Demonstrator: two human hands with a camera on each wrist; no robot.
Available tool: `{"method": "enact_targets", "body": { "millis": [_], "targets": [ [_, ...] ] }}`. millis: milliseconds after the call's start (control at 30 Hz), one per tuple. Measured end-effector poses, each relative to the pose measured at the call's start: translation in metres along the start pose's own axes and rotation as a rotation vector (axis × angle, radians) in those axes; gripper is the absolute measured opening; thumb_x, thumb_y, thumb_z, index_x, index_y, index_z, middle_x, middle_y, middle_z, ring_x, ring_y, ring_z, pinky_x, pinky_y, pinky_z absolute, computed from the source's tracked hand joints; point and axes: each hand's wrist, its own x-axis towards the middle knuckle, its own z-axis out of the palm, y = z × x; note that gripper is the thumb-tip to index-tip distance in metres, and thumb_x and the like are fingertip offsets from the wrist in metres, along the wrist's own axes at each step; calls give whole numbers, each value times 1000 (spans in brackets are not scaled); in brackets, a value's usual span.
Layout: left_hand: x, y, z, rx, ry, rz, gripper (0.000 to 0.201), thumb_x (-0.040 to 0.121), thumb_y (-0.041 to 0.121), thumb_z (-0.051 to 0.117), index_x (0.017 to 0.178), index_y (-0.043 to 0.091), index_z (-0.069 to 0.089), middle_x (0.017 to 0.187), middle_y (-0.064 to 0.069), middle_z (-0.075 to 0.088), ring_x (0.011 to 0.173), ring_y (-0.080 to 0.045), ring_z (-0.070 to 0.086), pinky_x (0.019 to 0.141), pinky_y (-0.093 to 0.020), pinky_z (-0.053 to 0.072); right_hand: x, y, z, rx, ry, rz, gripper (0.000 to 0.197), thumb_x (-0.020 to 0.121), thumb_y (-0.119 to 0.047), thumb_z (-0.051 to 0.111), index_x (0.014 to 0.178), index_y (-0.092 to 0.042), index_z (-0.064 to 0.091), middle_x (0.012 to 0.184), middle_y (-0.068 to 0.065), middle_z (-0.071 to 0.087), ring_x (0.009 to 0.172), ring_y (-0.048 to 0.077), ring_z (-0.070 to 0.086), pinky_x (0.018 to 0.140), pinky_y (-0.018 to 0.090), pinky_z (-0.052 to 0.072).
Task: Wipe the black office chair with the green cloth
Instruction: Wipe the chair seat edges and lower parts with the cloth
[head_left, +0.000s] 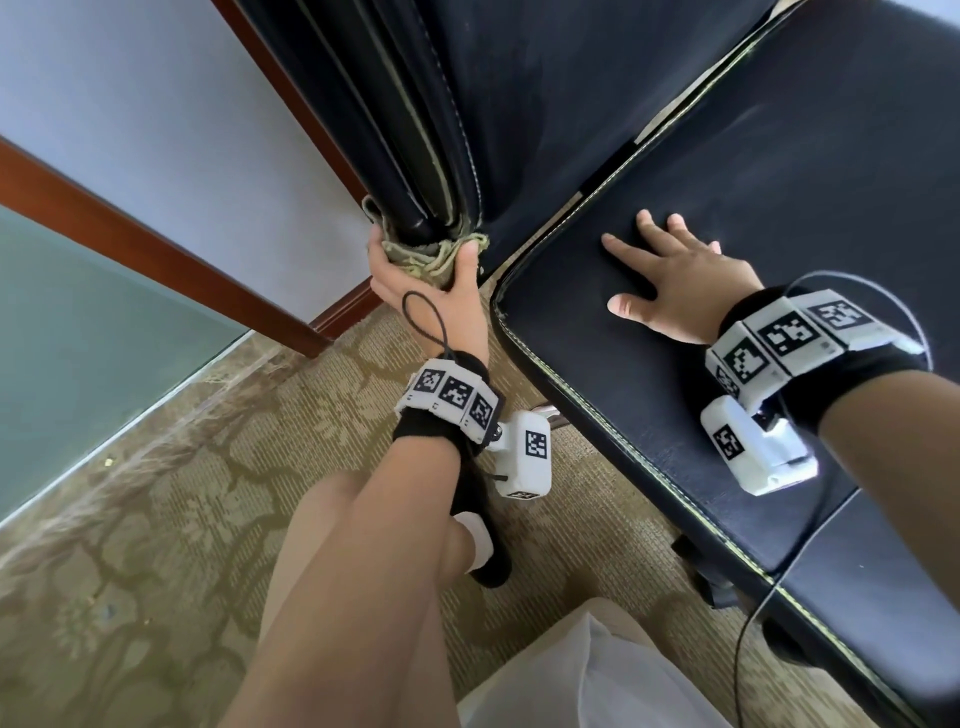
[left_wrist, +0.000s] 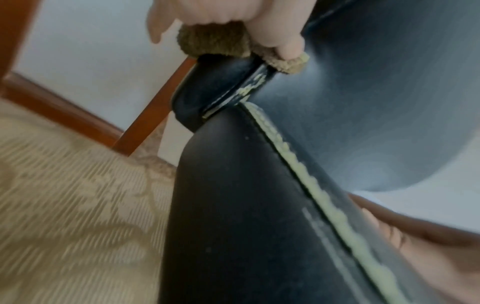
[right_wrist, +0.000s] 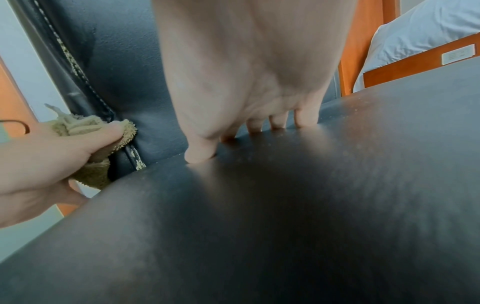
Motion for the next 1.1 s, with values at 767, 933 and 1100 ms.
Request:
{"method": "enact_targets", "body": {
  "millis": [767, 933, 1100],
  "targets": [
    [7, -38, -7, -29, -62, 39, 87, 63, 19, 79, 138, 14, 35, 135, -4, 43, 120, -13, 47, 101, -21, 40, -6, -5, -5, 4, 7, 13, 61, 95, -53, 33, 146, -45, 0, 157, -11, -11, 145, 18, -10, 113, 47, 16],
    [4, -34, 7, -1, 54, 61, 90, 58, 17, 87, 134, 5, 41, 110, 16, 36, 101, 19, 41, 80, 7, 28, -8, -6, -4, 1, 10, 5, 61, 95, -52, 33, 146, -45, 0, 157, -11, -11, 145, 17, -10, 114, 46, 15],
    [1, -40, 15, 34, 82, 47, 89, 59, 17, 86, 135, 10, 40, 104, 19, 31, 90, 4, 45, 73, 5, 31, -7, -7, -5, -1, 10, 12, 61, 95, -52, 33, 146, -45, 1, 157, -11, -11, 145, 18, -9, 113, 46, 18]
  ]
}}
